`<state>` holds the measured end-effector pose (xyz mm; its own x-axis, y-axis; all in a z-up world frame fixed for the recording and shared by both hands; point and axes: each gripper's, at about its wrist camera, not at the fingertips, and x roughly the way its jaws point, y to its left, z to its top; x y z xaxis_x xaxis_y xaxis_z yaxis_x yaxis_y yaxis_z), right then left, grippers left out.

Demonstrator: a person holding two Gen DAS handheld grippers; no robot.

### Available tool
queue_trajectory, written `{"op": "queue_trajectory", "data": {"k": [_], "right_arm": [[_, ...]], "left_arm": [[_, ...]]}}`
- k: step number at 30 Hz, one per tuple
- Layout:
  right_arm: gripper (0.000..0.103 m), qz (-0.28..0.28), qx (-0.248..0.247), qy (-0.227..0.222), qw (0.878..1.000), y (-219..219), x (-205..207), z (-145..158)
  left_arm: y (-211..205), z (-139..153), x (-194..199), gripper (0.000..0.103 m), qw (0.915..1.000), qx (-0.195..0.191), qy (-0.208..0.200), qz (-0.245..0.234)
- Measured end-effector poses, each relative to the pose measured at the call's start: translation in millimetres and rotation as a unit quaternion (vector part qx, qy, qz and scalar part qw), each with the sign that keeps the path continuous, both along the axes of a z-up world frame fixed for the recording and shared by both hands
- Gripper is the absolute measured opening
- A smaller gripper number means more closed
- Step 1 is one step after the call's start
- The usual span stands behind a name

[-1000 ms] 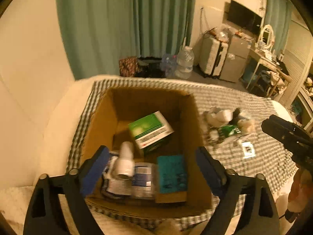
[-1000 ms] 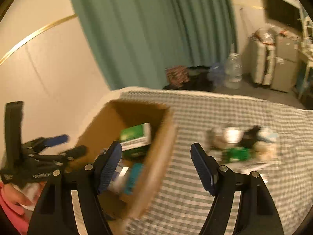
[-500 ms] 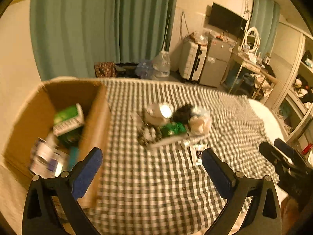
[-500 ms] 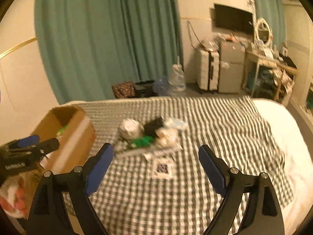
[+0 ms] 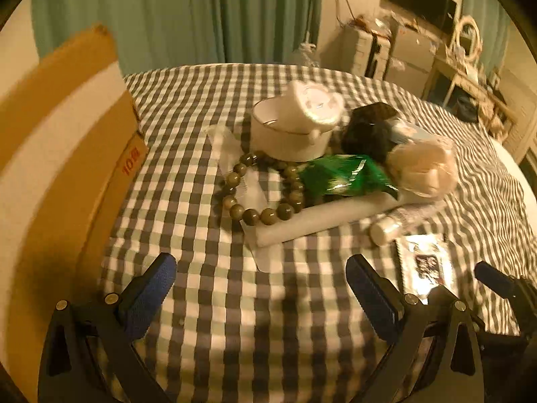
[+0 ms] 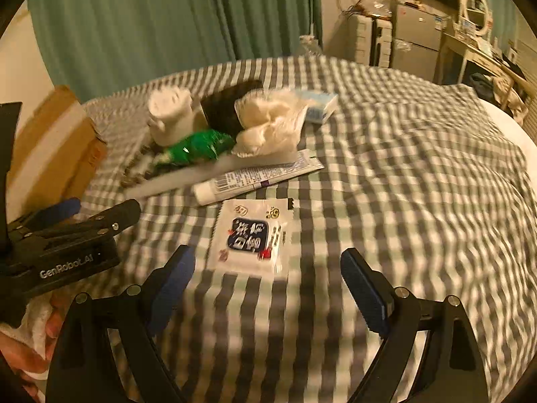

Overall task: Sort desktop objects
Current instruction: 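Move both tools back over the remaining items on the cover, then grasp the white printed sachet with right tool while left tool grasps the white tube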

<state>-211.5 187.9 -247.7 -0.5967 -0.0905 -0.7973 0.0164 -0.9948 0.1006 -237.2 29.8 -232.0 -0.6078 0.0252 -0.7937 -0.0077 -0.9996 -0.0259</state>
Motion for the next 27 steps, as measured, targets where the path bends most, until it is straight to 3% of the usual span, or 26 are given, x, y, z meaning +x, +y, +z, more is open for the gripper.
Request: {"op": "queue_trajectory", "data": {"k": [7,10,11,12,13,18,23,27], "right_arm": [[0.089,0.008,0.019,0.004,1.0,-10,-12,-22],[0.084,0.02,0.063,0.009,0.998,-24,-14,-31],[0.08,0.024,0.07,0.016,0.997,-26,-12,-32],[0.058,0.024,0.07,0.016,0.997,-26,-12,-32],[0.044,0.024,0.069,0.018,0.997,-24,-10,-29],[0.042,0.017,0.075,0.015,0.997,-3,1,-16],[0.042,-0.039,0.042,0.027,0.998,44,14,6],[0.042,-0.081,-0.001,0.027,0.996,75,16,9]], "left_arm": [[-10,-2,4,0.103,0.9998,0.019,0.009,0.003],[-11,-2,6,0.103,0.9998,0.017,0.006,-0.004],[-11,-2,7,0.103,0.9998,0.017,0.004,-0.007],[-10,0,7,0.103,0.9997,0.02,0.004,-0.011],[-8,3,8,0.103,0.9995,0.025,0.004,-0.021],[19,14,7,0.103,0.9959,0.044,0.005,-0.079],[57,9,-12,0.103,0.9912,0.046,0.001,-0.124],[83,3,-25,0.098,0.9824,0.06,-0.017,-0.176]]}}
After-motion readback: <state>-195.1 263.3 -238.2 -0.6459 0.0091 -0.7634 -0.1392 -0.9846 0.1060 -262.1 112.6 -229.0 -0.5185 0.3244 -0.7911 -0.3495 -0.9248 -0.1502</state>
